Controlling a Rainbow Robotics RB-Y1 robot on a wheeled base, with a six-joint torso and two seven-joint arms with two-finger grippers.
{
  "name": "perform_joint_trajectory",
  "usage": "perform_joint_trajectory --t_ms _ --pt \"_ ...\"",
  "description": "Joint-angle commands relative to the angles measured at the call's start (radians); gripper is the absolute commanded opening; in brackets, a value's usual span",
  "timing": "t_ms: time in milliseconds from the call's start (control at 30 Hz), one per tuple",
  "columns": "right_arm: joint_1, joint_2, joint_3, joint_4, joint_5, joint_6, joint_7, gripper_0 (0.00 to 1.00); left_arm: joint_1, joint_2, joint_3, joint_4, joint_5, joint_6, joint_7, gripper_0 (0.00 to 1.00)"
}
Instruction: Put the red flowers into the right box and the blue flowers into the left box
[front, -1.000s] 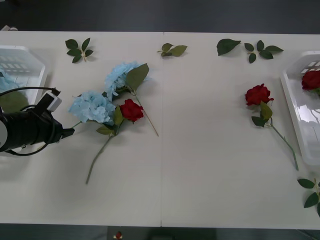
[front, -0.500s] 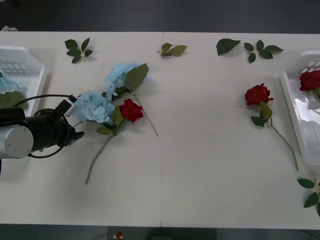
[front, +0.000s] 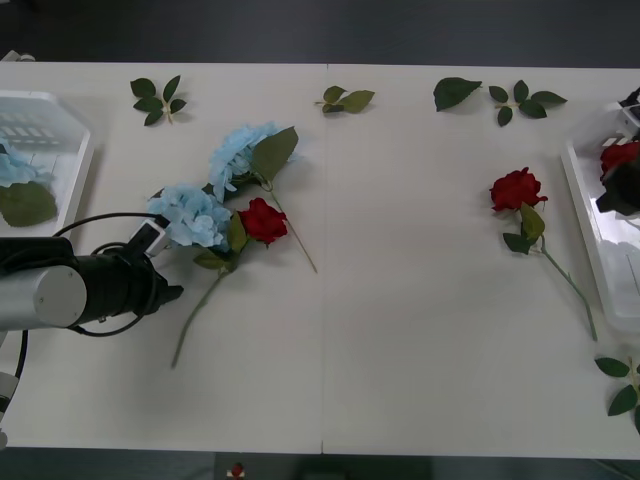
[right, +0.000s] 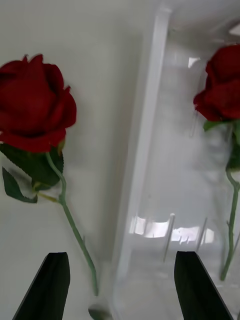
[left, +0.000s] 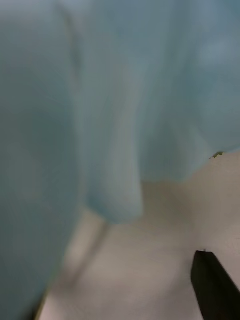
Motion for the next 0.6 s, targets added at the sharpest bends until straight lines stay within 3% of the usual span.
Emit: perform_joint_trajectory --t_ms 33,333,600 --pt "-0.058 0.089 0.083 0.002 0.072 -0.009 -0.086 0.6 -0.017 0.0 -0.01 -0.018 0.017 -0.008 0.026 0.0" --pt "-0.127 0.241 0.152 0.206 0.153 -0.136 0.011 0.61 -0.038 0.01 0.015 -0.038 0.114 0.0 0.034 0.0" --pt "-0.173 0.262 0.227 0.319 0.104 -0.205 0.079 0.61 -0.067 0.046 0.165 -0.162 0.219 0.133 0.057 0.0"
